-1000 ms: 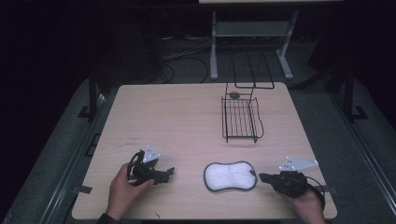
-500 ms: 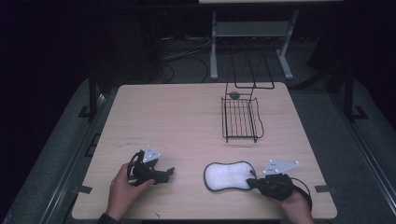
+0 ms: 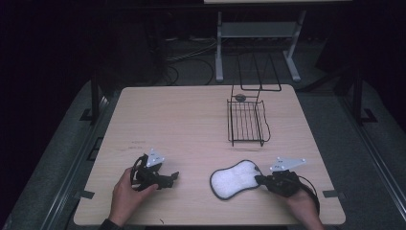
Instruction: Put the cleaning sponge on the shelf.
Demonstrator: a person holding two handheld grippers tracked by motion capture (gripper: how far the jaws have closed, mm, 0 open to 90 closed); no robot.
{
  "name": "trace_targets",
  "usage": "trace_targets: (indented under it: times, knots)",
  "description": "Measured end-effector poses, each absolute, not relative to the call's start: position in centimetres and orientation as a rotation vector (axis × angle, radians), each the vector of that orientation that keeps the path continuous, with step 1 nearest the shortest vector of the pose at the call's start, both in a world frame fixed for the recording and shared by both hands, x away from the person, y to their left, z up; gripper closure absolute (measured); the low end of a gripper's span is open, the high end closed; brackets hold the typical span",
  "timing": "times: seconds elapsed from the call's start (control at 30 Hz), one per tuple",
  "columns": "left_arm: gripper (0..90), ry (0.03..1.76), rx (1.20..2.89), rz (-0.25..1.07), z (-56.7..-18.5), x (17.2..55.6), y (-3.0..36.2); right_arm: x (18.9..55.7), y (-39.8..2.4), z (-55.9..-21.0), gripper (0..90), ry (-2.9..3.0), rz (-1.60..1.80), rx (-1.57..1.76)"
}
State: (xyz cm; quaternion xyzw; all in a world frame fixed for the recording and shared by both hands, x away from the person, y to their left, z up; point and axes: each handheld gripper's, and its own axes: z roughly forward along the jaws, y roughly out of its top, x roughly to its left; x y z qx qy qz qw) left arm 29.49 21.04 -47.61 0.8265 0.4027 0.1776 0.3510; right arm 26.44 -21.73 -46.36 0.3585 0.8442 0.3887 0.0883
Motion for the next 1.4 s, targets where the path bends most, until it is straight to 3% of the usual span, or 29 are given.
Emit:
trace_targets:
  times: [0.23, 0.83, 1.4]
  knots:
    - [12.3, 1.043, 2.138, 0.460, -47.6, 29.5, 21.0, 26.3, -21.3, -45.8, 89.7, 2.495, 1.195, 1.042]
    - [12.3, 1.044, 2.137, 0.459, -47.6, 29.5, 21.0, 25.0, -14.2, -45.2, 89.7, 2.629, 1.281, 0.818]
    - [12.3, 1.044, 2.137, 0.460, -47.6, 29.5, 21.0, 25.2, -14.4, -45.8, 89.7, 2.659, 1.224, 0.831]
